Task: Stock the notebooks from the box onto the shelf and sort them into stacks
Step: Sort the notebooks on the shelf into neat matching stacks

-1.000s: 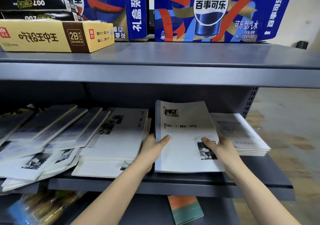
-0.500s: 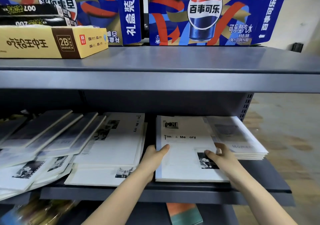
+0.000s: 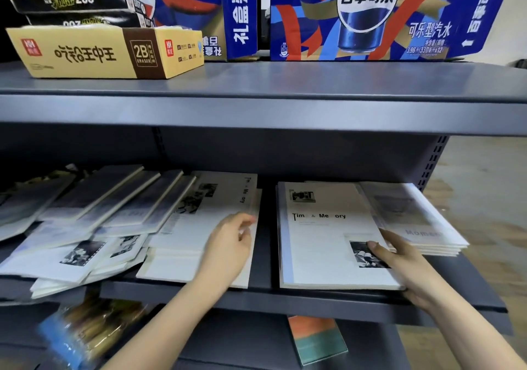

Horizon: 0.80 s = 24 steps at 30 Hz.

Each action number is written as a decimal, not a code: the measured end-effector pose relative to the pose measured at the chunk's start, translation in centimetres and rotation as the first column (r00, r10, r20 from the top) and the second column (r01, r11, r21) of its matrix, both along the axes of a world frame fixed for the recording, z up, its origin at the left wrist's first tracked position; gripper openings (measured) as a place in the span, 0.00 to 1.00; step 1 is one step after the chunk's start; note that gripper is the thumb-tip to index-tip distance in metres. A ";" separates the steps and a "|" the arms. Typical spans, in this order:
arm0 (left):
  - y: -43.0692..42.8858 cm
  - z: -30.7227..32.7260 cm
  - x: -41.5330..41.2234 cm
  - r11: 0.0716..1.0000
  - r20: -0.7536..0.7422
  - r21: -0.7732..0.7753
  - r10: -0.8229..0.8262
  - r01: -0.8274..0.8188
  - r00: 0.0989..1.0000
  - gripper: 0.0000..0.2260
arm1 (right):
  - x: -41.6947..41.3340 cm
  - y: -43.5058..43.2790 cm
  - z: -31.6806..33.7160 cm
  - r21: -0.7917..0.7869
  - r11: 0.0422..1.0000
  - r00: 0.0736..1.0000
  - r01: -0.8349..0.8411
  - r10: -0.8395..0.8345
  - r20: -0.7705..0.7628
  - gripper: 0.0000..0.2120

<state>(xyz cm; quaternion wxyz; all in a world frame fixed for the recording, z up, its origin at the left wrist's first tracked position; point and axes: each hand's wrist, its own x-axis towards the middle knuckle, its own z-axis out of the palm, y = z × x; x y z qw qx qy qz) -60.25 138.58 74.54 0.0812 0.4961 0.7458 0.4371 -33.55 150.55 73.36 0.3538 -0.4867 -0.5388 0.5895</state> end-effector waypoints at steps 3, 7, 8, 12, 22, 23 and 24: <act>-0.5 -0.5 -2.1 0.988 -0.287 -0.153 -0.010 -0.036 0.958 0.15 | 0.0 0.2 -0.2 -0.005 1.000 1.000 -0.002 0.002 0.030 0.23; -1.2 -1.3 -3.2 0.929 -0.381 -0.364 -0.083 -0.067 0.921 0.27 | 0.0 0.4 -0.2 0.027 1.000 0.992 0.010 -0.013 0.122 0.20; -1.3 -1.3 -3.3 0.924 -0.387 -0.379 -0.105 -0.054 0.916 0.29 | 0.0 0.4 -0.1 0.035 0.999 0.987 0.009 -0.015 0.157 0.21; -1.7 -1.4 -3.7 0.912 -0.416 -0.410 -0.162 -0.026 0.895 0.31 | -0.2 0.5 0.6 0.109 0.994 0.897 0.010 -0.057 0.439 0.21; -3.3 -1.3 -6.5 0.929 -0.476 -0.358 -0.094 -0.095 0.874 0.31 | -9.3 -5.4 3.8 0.397 0.893 0.901 -0.211 0.020 0.433 0.08; -3.4 -1.3 -6.8 0.923 -0.483 -0.368 -0.082 -0.117 0.872 0.33 | -11.2 -6.1 3.7 0.332 0.909 0.909 -0.254 0.107 0.402 0.07; -3.6 -1.3 -7.0 0.913 -0.495 -0.381 -0.070 -0.144 0.866 0.36 | -13.0 -6.7 3.5 0.268 0.920 0.914 -0.287 0.180 0.363 0.07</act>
